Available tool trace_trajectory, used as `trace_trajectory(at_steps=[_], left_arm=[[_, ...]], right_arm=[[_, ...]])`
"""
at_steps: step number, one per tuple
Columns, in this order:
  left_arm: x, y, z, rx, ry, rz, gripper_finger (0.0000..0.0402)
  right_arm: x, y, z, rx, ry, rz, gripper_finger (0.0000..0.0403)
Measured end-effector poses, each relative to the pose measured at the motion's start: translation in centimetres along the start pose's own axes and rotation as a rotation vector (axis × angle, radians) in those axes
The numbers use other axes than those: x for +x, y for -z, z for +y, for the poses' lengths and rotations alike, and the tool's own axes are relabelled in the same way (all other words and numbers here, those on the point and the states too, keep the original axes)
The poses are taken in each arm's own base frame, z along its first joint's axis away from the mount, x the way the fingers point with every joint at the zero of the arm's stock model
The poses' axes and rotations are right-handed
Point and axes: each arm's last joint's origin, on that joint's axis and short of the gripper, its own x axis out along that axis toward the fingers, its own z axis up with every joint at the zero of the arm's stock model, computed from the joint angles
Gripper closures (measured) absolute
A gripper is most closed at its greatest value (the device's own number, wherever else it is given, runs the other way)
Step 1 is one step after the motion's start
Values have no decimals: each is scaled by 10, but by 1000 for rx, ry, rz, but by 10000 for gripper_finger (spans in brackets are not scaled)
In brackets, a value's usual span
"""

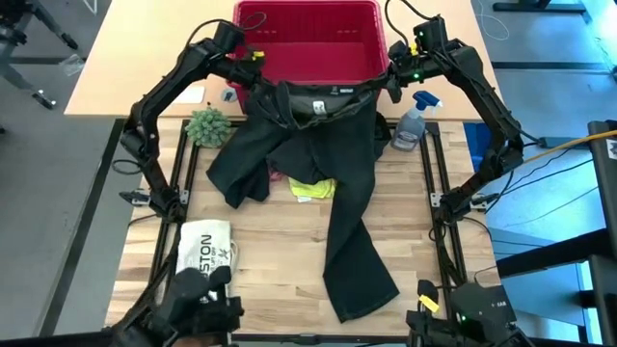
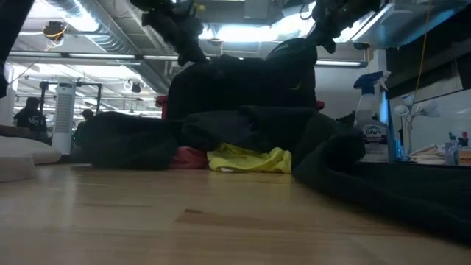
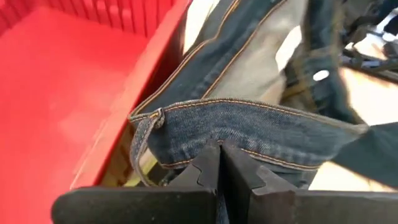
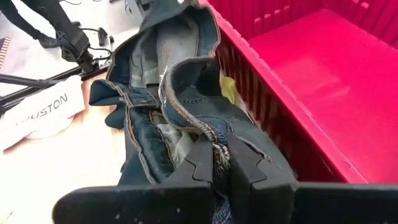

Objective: Fold laundry
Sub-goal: Fold the black jean

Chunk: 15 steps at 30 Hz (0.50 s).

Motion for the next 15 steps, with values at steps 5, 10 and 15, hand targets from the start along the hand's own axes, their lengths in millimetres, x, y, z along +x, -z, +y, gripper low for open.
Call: trace_trajectory(at_steps=[5, 10, 15], left_arm=[[-36, -14, -24, 42, -33, -89, 401], [-96, -25, -58, 96, -128, -231, 401], [-151, -23, -97, 114, -168, -354, 400]], right_arm=[[5, -4, 5, -38, -12, -13, 391], [10, -12, 10, -57, -29, -64, 391], [3, -18, 28, -87, -96, -116, 391]])
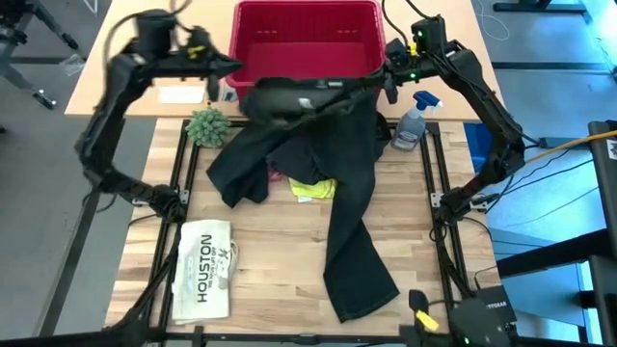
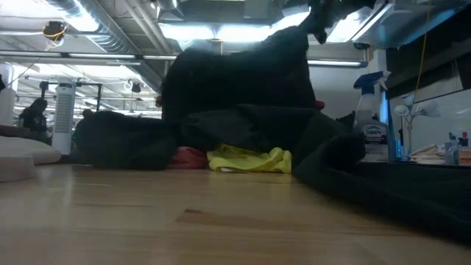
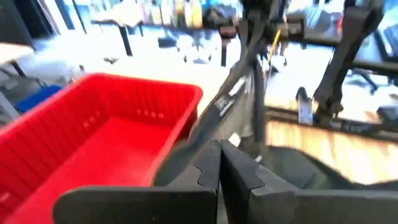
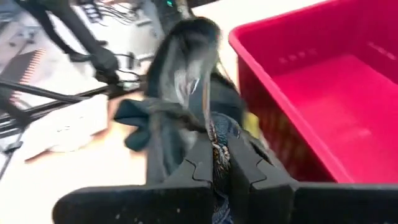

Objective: Fold laundry
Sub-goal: Fold the black jean

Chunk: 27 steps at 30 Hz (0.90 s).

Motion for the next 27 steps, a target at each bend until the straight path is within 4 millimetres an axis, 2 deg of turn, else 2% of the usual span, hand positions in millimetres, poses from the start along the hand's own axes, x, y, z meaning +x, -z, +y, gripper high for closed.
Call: trace_trajectory(at_steps=[4, 6, 8, 11, 15, 18, 20, 23, 25, 27], left_arm=[[-30, -5, -20, 2, -2, -29, 400], [-32, -1, -23, -16, -59, 34, 401], [-23, 10, -23, -13, -77, 136, 400], [2, 34, -19, -19, -1, 285, 381], [22, 65, -20, -149, 136, 430, 326], [40, 94, -30, -249, 234, 551, 277], [53, 112, -39, -263, 219, 631, 258], [64, 126, -60, -104, 171, 641, 264], [68, 132, -75, 13, 117, 589, 282], [70, 134, -88, 43, 91, 504, 302]], right_arm=[[-6, -5, 20, -36, -28, -16, 391], [-8, -7, 26, -51, -31, -22, 391], [-9, -8, 30, -60, -34, -25, 391], [-6, -9, 35, -55, -14, -14, 391], [-6, -9, 34, -35, 38, -3, 391], [-6, -10, 32, -7, 64, -8, 391], [-5, -10, 32, 11, 67, -12, 391], [-5, -13, 31, 32, 70, -35, 391], [-5, -14, 31, 42, 80, -44, 391], [-5, -14, 30, 53, 101, -43, 391]])
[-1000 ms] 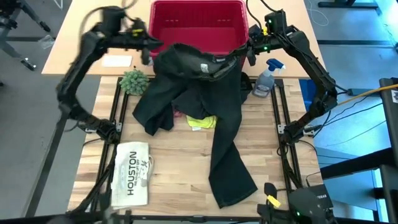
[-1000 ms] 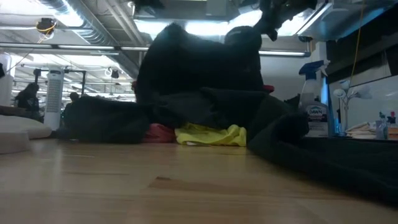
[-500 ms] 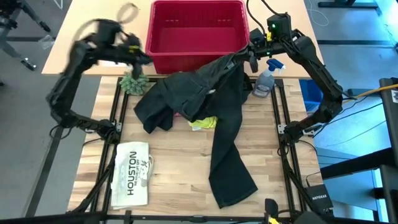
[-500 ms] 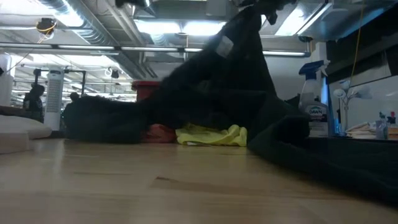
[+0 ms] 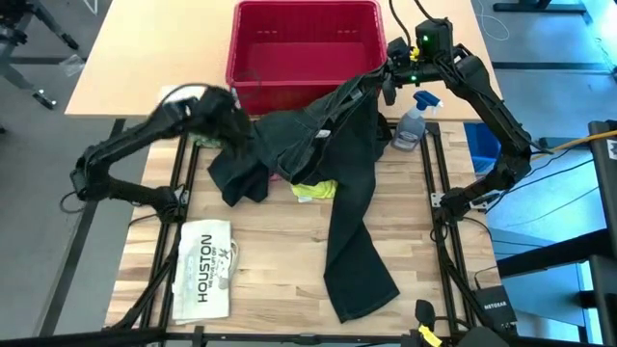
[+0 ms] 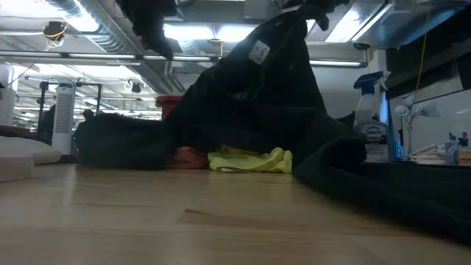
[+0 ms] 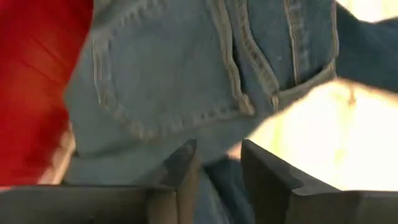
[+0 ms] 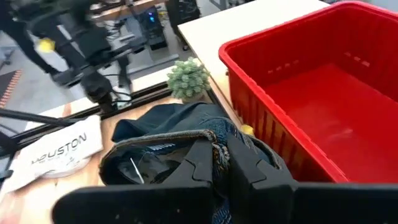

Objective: Fold laundry
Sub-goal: Fold the black jean

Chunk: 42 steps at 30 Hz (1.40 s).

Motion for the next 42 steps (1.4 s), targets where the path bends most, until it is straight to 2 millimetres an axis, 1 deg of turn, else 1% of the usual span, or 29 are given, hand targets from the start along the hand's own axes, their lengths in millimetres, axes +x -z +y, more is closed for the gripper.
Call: trace_trajectory(at_steps=[3, 5, 9, 11, 13, 15, 17, 20, 23, 26, 29, 32, 37, 40, 42], left_arm=[[-10, 1, -21, -32, -28, -164, 328], [-14, 8, -39, -26, -87, -206, 342], [-3, 23, -77, 6, -219, -218, 358], [3, 27, -89, 45, -204, -241, 361], [9, 28, -98, 28, -125, -266, 361], [20, 31, -104, 31, -57, -234, 358], [27, 31, -108, 43, -35, -207, 356], [33, 28, -112, 55, -35, -212, 355], [42, 24, -115, 3, -76, -227, 355], [51, 20, -120, 81, -48, -237, 349], [66, 23, -124, 119, 9, -175, 326], [74, 29, -123, 109, 24, -103, 288], [74, 24, -121, 66, 28, -147, 227], [74, 24, -120, 88, 27, -143, 203], [73, 24, -120, 90, 22, -147, 195]], right_arm=[[0, 0, 0, 1, 18, 4, 391], [0, 0, -1, 0, 20, 5, 391], [0, 0, 0, -30, 12, 4, 391], [0, 0, 0, -55, 12, 3, 391], [0, 0, 0, -68, 11, 3, 391], [0, 0, 0, -79, -2, 1, 391], [0, 0, 1, -81, -15, 0, 391], [0, 0, 1, -105, -25, -2, 391], [0, 0, 1, -109, -25, -2, 391], [0, -1, 1, -114, -28, -9, 391], [0, -3, 1, -126, -27, -26, 391], [0, -2, 1, -125, -27, -25, 391], [0, -2, 1, -121, -28, -20, 391], [0, -3, 1, -124, -27, -25, 391], [0, -3, 1, -125, -26, -32, 391]])
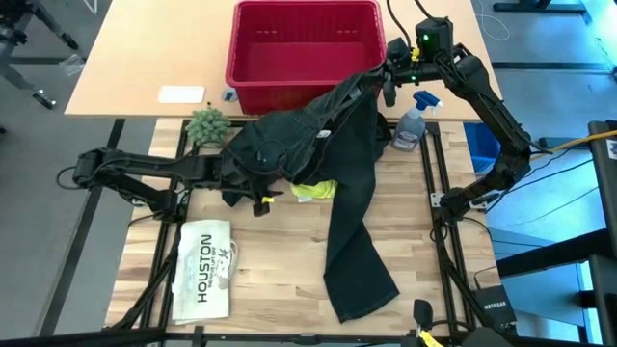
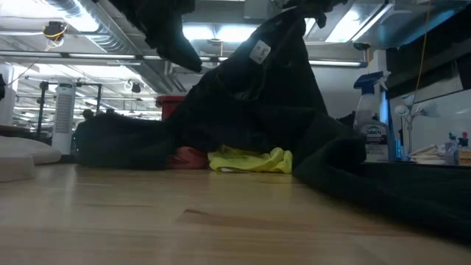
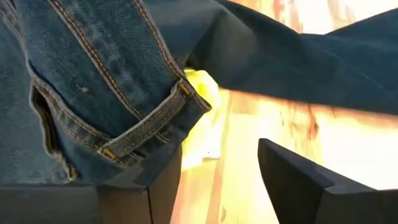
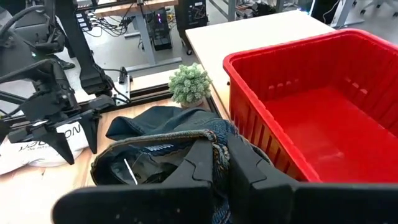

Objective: Fold laundry
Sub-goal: Fold the black jean

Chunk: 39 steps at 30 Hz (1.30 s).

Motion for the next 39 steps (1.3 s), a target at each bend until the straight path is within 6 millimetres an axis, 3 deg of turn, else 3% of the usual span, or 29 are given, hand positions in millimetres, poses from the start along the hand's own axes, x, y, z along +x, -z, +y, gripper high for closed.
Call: trace_trajectory(at_steps=[9, 19, 23, 27, 31, 35, 39], left_arm=[[-4, -14, 3, 291, -173, -48, 193], [28, -8, 4, 380, -233, 30, 197], [46, -8, 5, 365, -378, 44, 219], [50, -13, 8, 291, -483, 0, 293], [45, -16, 19, 117, -504, -19, 387], [27, -33, 32, -7, -533, -91, 397], [-7, -57, 40, 3, -549, -174, 399]], right_arm=[[0, -3, -1, 2, 6, -28, 391], [0, -4, -1, -2, 7, -35, 391], [0, -4, -1, -2, 8, -36, 391], [0, -4, -1, 0, 9, -36, 391], [0, -4, -1, 10, 8, -32, 391], [0, -3, -1, 13, 6, -28, 391], [0, -2, 0, 22, -4, -17, 391]])
